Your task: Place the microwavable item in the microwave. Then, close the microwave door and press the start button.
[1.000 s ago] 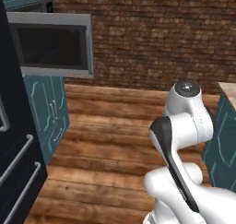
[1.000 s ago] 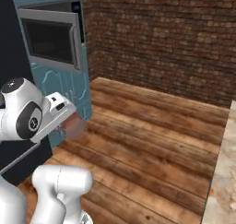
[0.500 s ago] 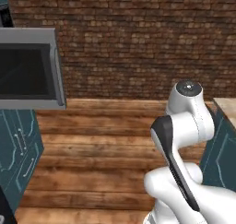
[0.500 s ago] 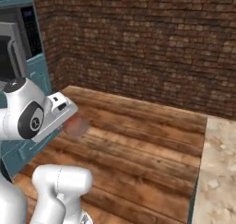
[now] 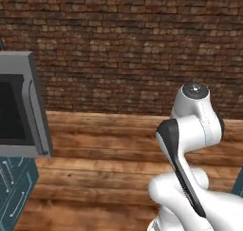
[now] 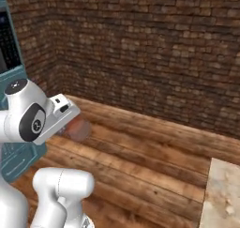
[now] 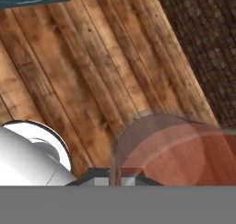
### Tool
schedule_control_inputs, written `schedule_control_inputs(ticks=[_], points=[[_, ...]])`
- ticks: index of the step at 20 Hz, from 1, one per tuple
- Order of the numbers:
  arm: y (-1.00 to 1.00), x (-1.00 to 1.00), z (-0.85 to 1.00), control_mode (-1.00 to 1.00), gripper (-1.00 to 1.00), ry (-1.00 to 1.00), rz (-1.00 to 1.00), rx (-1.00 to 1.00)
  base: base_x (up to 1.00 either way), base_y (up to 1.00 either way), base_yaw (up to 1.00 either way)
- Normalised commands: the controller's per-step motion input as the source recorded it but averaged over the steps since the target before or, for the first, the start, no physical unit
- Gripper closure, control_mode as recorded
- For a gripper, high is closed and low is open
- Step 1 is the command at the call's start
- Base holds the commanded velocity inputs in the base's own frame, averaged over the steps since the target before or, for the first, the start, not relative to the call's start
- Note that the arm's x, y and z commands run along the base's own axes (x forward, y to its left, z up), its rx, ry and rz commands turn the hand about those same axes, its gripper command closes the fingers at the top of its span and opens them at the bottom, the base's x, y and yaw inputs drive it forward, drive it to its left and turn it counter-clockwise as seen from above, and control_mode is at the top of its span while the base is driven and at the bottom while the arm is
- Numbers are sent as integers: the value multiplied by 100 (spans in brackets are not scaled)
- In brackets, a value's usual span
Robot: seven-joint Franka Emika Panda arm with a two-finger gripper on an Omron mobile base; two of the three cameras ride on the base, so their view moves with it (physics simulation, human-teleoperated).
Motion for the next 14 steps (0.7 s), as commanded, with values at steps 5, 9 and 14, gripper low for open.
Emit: schedule_control_inputs(ticks=[5, 9, 14], points=[[0, 0, 0, 100, 100, 0, 0, 0, 100, 0, 49], [0, 0, 0, 100, 100, 0, 0, 0, 100, -1, 69], [0, 0, 0, 100, 100, 0, 0, 0, 100, -8, 75]])
